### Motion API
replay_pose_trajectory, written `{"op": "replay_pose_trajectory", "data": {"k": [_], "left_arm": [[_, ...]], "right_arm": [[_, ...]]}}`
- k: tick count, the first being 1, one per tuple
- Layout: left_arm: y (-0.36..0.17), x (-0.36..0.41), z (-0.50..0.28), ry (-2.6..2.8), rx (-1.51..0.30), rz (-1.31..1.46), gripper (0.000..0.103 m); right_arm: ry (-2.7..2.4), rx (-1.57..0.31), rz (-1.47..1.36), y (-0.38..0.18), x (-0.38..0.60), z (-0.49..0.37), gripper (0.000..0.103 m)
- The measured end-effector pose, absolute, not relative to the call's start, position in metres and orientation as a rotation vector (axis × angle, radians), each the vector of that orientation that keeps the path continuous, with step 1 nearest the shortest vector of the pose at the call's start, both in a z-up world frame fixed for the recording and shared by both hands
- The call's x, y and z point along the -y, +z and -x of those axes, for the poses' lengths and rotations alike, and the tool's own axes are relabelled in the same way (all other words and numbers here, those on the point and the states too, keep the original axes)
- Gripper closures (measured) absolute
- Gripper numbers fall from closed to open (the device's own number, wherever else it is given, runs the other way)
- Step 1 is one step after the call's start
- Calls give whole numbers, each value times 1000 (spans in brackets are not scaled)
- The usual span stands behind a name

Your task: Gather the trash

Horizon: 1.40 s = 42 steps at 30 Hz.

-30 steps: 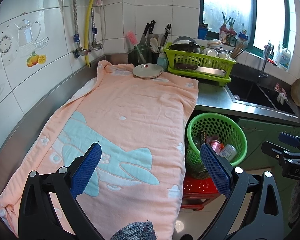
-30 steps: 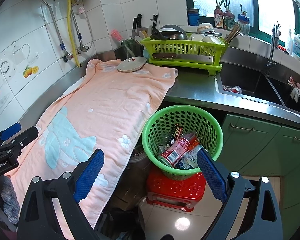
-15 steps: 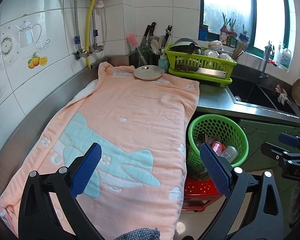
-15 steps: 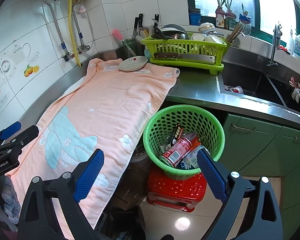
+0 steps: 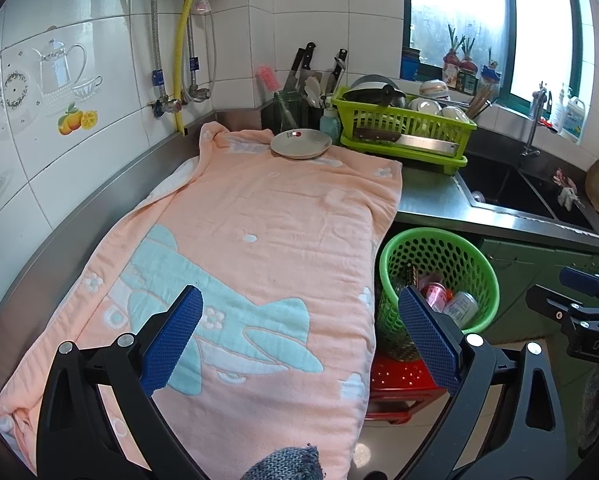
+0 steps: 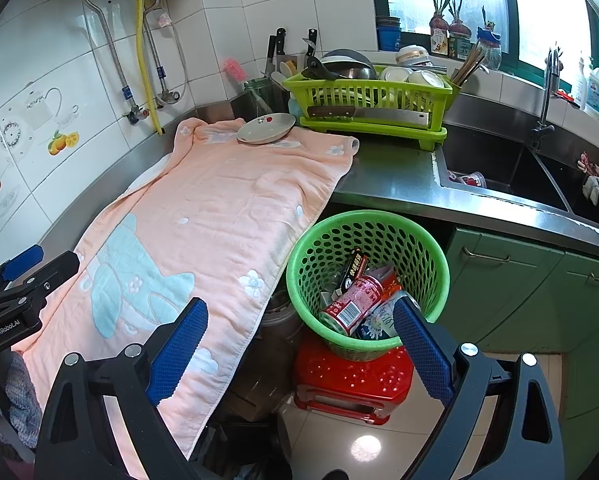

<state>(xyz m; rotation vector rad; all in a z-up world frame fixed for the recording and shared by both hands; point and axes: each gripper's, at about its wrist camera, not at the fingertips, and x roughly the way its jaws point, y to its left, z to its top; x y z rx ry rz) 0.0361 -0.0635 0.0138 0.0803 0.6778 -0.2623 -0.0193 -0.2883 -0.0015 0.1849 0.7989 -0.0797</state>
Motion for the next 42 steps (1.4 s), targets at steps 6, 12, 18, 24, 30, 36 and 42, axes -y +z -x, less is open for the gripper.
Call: {"op": "replay_pose_trajectory", "data": {"k": [6,12,18,24,30,36,42], "left_arm": [[14,63,-36,-263,-678,-80,7],[14,63,-36,-265,-678,-78,7],[14,63,-34,-262,-674,-79,7],[14,63,-34,-261,-673,-76,7],[14,63,-35,-259,-673,-78,7],[13,64,-35,-260,-674,-79,7],[12,64,-36,-261,-676,-76,7]], "right_arm": [[-83,-797,-180,-1,288,20,12],[-84,-796,-183,-1,287,19,12],[-86,-792,-179,0,285,19,12],[-86,-791,-181,1,284,19,12],[-94,-787,-178,1,282,19,12],[-94,-784,-178,1,282,19,12],[-96,-784,-178,1,281,20,12]]}}
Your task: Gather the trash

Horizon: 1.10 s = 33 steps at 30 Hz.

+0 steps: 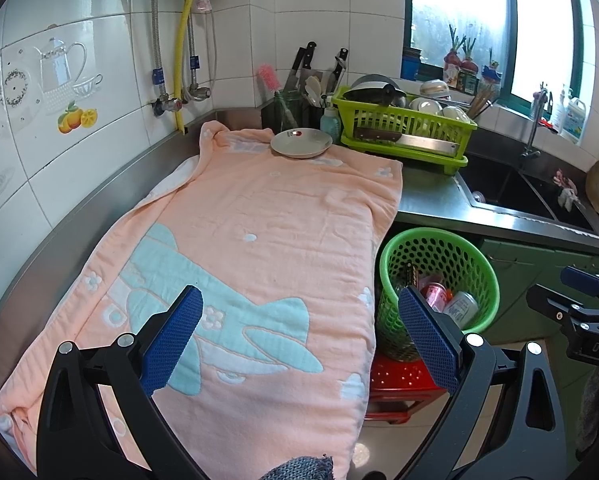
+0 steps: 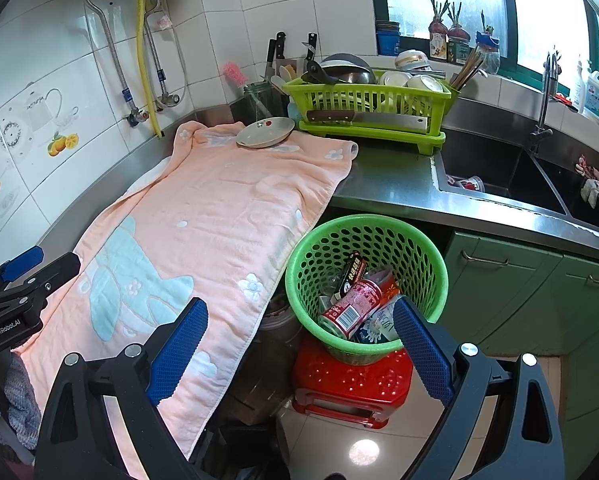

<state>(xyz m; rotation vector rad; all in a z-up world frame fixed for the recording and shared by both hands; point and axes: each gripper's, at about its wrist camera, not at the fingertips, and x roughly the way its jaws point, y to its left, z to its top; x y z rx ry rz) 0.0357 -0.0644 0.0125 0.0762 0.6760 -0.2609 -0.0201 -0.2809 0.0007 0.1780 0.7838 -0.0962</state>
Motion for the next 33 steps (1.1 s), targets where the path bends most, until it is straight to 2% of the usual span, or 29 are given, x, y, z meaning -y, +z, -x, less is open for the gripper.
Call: {"op": "replay_pose_trajectory", "data": {"k": [33], "left_arm": [[13,71,-34,-277,-671,-83,6]], "right_arm": [[-94,-774,-182,-1,278,21,12]]}}
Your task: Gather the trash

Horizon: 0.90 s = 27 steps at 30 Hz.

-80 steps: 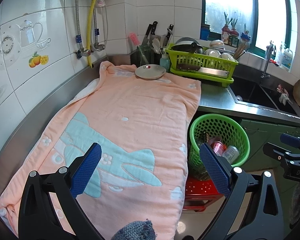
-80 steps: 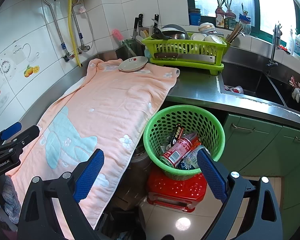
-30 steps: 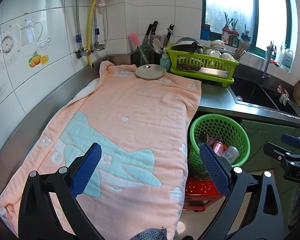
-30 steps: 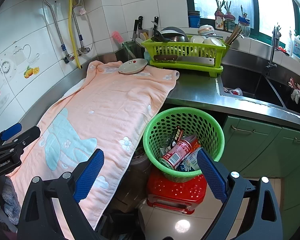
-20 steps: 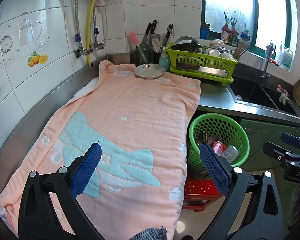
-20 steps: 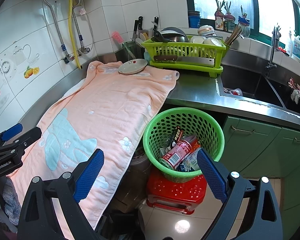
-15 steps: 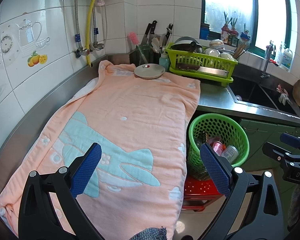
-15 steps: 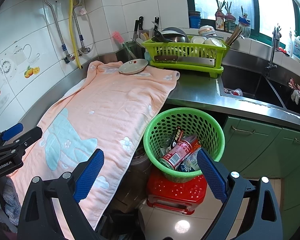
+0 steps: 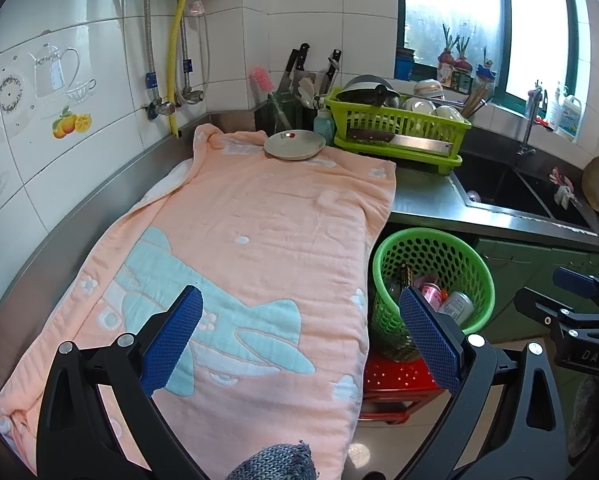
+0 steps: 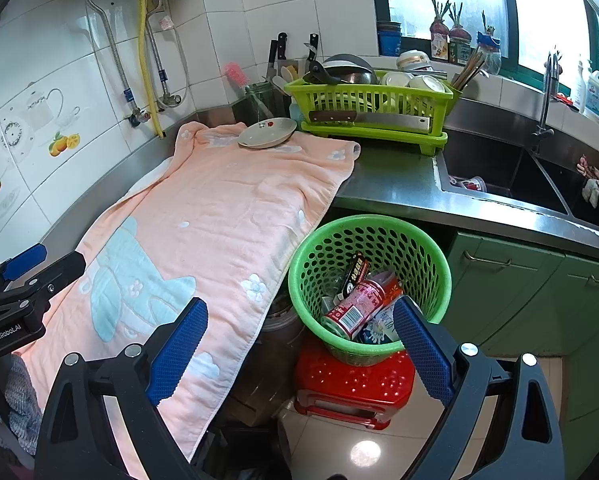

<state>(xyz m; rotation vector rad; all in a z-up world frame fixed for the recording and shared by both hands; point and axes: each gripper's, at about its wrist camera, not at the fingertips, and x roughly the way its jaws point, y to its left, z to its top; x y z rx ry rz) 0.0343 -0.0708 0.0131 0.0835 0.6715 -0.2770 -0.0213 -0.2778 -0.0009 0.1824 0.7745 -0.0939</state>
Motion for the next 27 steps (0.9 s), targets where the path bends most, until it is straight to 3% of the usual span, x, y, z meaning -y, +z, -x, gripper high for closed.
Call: {"op": "replay_pose_trajectory", "data": {"k": [27], "left_arm": [[20,79,-34,-290,-650,-89,9]], "right_arm": [[-98,-751,-185,2,275,24,12]]}}
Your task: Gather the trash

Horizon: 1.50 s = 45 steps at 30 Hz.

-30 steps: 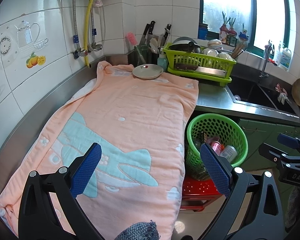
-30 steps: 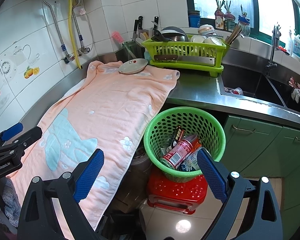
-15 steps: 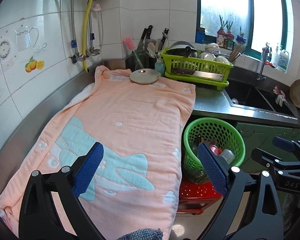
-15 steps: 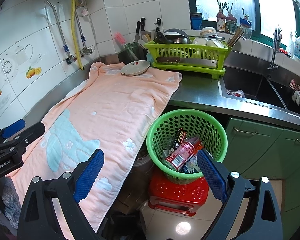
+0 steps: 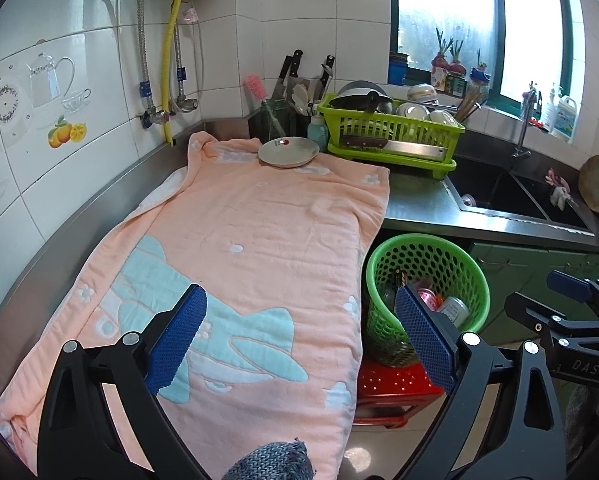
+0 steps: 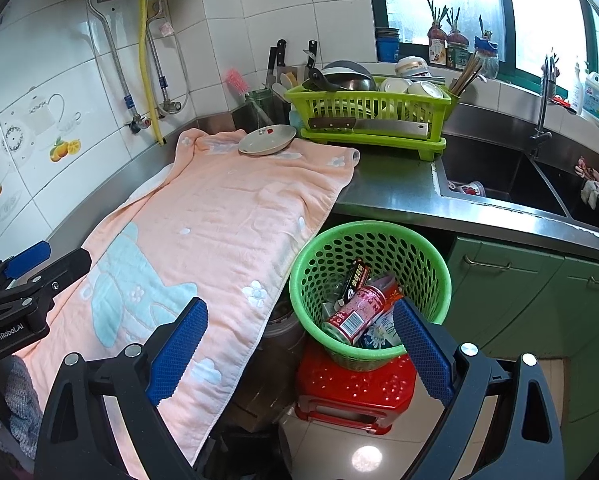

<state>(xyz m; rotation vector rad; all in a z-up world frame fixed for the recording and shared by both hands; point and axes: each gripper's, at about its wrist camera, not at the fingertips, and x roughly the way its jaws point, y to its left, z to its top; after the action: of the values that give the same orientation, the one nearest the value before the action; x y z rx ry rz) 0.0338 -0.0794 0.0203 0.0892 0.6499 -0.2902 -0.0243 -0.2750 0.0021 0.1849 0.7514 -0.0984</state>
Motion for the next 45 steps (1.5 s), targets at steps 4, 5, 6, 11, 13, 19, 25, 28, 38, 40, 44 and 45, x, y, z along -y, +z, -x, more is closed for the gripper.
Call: {"op": "replay_pose_trajectory", "data": {"k": [4,5,6,11,13,19,25,28,38,40,44,45], "left_arm": [[20,80,-33,-288,-651,-90,9],[20,80,-33,-287,-650,-92,9],[20,80,-33,-288,-650,-92,9],[20,80,-33,-286,-652,-90,9],[20,80,-33,-288,-653,-90,9],[20,80,-34,-289,-653,-89,9],[16,81,-33,-287,-660,-93,9],[16,81,-34,-287,-660,-92,9],[13,82,-35,-268,-665,-110,5],[13,82,-36,-267,-667,-112,5],[13,84,-38,-270,-674,-117,5],[12,84,-37,-269,-674,-118,5]], "right_arm": [[-98,-748,-187,3,277,25,12],[-99,-748,-186,4,277,25,12],[-100,-747,-185,4,277,25,12],[-104,-744,-182,5,279,24,12],[-104,-745,-180,5,279,25,12],[-105,-745,-180,4,278,25,12],[-107,-747,-182,4,280,25,12],[-110,-747,-182,3,279,25,12],[-113,-752,-182,0,279,24,12],[-113,-752,-183,0,279,24,12],[-113,-749,-186,-3,279,23,12],[-112,-748,-186,-3,279,23,12]]}}
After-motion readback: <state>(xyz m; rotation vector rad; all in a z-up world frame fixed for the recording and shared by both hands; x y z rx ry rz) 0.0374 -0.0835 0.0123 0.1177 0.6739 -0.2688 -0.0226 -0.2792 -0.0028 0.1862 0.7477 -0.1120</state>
